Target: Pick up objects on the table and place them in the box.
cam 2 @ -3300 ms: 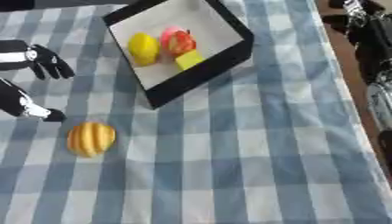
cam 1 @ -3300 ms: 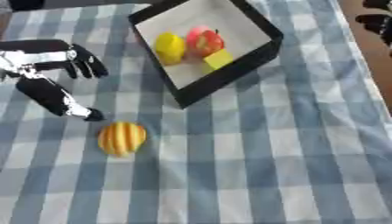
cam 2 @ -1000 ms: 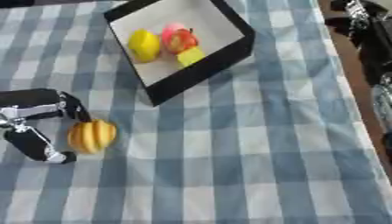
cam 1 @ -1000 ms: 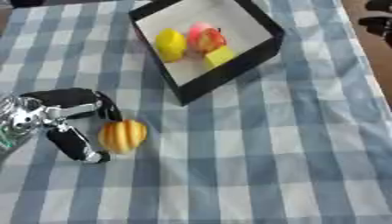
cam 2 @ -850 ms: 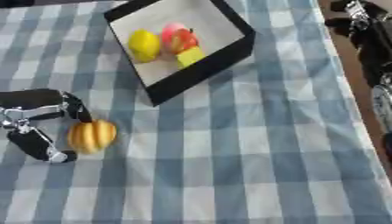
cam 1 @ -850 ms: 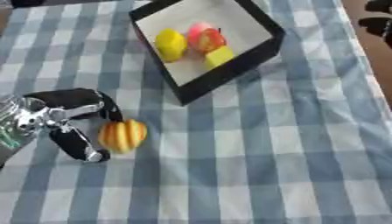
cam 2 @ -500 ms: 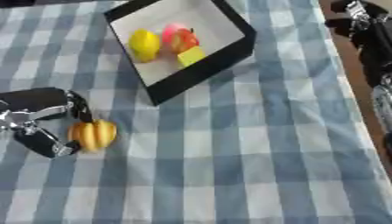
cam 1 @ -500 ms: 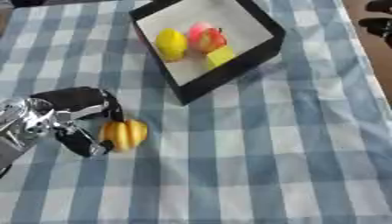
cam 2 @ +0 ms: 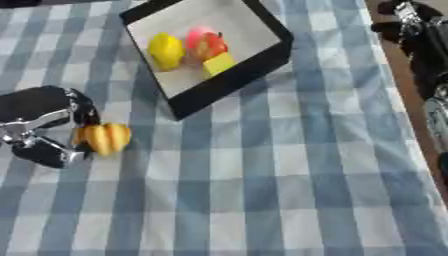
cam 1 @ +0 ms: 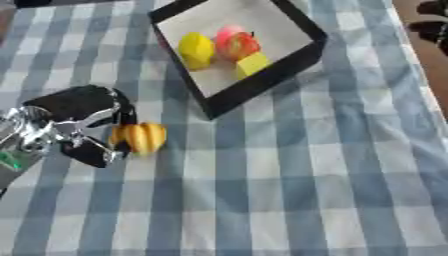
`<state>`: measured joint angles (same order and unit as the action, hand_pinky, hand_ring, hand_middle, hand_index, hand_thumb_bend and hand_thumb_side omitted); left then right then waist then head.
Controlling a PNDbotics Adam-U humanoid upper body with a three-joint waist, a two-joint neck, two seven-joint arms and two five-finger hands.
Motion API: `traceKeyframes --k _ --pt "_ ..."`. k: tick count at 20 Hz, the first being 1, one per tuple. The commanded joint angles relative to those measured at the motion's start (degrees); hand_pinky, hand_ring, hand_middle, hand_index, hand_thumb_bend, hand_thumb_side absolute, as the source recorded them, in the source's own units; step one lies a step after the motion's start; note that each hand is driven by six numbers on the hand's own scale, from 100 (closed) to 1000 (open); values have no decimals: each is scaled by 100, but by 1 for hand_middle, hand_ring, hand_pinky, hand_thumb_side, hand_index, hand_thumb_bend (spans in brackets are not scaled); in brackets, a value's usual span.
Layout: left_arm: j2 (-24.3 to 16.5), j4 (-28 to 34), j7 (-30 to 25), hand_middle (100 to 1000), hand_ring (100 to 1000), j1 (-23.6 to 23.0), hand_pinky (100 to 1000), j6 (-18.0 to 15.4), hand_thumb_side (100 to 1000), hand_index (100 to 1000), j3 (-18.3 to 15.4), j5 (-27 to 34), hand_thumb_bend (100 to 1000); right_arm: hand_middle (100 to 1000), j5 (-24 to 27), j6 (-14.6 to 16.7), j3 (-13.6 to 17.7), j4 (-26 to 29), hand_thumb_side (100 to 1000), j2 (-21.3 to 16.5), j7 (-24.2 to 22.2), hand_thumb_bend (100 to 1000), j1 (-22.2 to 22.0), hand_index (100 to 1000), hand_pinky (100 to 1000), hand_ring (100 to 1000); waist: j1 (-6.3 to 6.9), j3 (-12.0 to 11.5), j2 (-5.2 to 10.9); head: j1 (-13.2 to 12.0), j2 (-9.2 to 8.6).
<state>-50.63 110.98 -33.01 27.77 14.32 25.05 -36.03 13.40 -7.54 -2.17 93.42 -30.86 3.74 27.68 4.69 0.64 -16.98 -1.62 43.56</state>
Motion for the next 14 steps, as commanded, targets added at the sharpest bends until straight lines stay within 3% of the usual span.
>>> traceKeyframes --k 1,4,7,12,14 --pt "-429 323 52 536 608 264 637 40 100 601 -310 268 164 810 -4 21 26 52 766 -147 -4 100 53 755 911 784 20 -13 367 22 26" --pt "-527 357 247 536 611 644 643 -15 100 602 -607 372 181 810 7 26 16 54 762 -154 -12 100 65 755 910 784 27 -15 398 8 47" --pt "-354 361 465 531 605 1049 627 -1 100 596 -821 349 193 810 24 22 -19 55 759 -134 -41 100 97 755 910 784 33 19 436 -40 55" --pt "271 -73 640 528 602 1745 625 -176 100 593 -667 169 206 810 58 7 -114 57 751 -40 -127 100 210 755 910 784 15 168 501 -230 56" --pt "1091 -1121 494 528 602 2945 625 -357 100 593 -406 -192 208 811 73 20 -73 57 747 -63 -103 100 219 756 910 784 -19 77 480 -156 56"
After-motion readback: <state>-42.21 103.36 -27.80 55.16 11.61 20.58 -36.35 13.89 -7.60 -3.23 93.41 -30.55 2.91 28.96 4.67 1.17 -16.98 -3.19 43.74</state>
